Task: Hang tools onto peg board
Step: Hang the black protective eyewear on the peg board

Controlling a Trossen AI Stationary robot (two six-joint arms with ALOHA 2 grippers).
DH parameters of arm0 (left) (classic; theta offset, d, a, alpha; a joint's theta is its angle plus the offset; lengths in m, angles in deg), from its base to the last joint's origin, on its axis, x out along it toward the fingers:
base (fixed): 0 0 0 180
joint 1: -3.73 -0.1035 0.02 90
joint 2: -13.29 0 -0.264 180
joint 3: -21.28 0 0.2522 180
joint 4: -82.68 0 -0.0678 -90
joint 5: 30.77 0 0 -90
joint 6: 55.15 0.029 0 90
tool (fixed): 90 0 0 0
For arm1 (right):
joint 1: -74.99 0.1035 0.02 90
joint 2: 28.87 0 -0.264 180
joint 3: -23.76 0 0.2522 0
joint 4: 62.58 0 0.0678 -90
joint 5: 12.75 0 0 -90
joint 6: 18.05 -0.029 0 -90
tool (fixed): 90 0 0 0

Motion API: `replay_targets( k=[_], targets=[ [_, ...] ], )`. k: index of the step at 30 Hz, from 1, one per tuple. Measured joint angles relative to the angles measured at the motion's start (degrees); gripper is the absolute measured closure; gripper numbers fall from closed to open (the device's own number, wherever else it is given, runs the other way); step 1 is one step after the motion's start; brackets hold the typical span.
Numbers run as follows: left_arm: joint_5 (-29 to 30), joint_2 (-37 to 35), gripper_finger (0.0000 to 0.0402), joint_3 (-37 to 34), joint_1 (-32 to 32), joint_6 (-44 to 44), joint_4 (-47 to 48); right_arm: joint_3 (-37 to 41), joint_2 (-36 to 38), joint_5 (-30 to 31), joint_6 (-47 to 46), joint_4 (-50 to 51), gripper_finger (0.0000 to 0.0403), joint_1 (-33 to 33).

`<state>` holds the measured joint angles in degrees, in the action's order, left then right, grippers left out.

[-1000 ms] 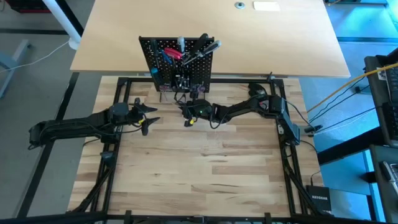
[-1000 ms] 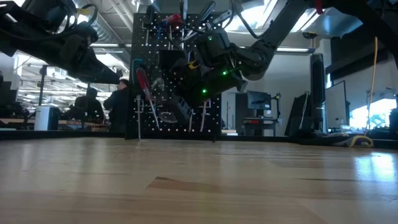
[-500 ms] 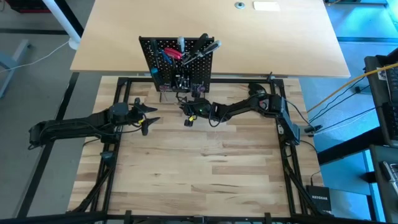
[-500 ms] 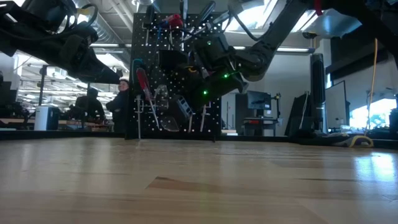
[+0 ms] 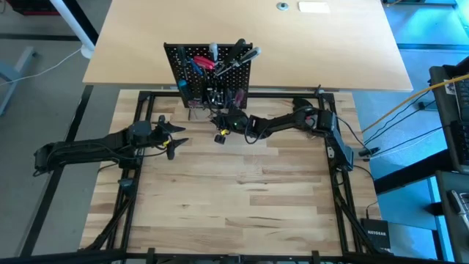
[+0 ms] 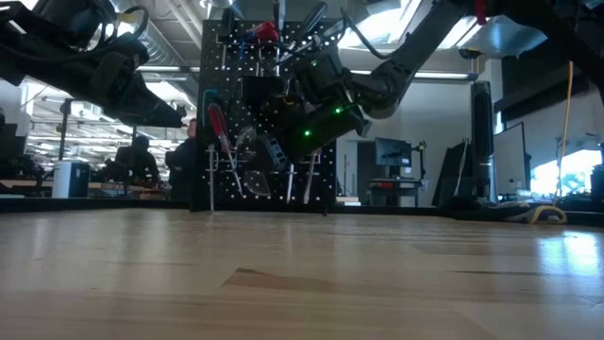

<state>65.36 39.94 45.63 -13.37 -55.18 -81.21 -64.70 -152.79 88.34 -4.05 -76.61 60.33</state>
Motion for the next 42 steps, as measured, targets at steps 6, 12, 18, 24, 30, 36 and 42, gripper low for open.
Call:
replay_targets(
  k=[6,12,18,24,30,36,42],
  targets=[
    [0.02,-0.02,0.0192,0.0,0.62,-0.26,-0.3,-0.08,0.02,-1.58,-1.56,0.37,0.0363,-0.31],
    [0.0,0.0,0.0192,0.0,1.31,-0.39,-0.46,0.11,-1.68,-3.83,-3.58,2.18,0.0363,-0.42],
    [0.02,-0.02,0.0192,0.0,1.46,-0.57,-0.47,0.06,-1.7,-3.69,-4.3,3.88,0.0363,-0.4],
    [0.04,-0.01,0.0192,0.0,1.44,-0.61,-0.47,0.07,-1.7,-3.24,-5.67,2.07,0.035,-0.4],
    [0.04,0.0,0.0192,0.0,1.44,-0.61,-0.79,0.09,-1.7,-1.74,-8.25,0.61,0.0309,-0.38],
    [0.04,0.0,0.0192,0.0,1.42,-0.61,-0.89,0.11,-1.7,0.59,-12.28,0.41,0.0278,-0.29],
    [0.04,0.0,0.0192,0.0,1.42,-0.61,-0.9,0.11,-1.7,1.42,-13.16,-0.19,0.0256,-0.27]
  ],
)
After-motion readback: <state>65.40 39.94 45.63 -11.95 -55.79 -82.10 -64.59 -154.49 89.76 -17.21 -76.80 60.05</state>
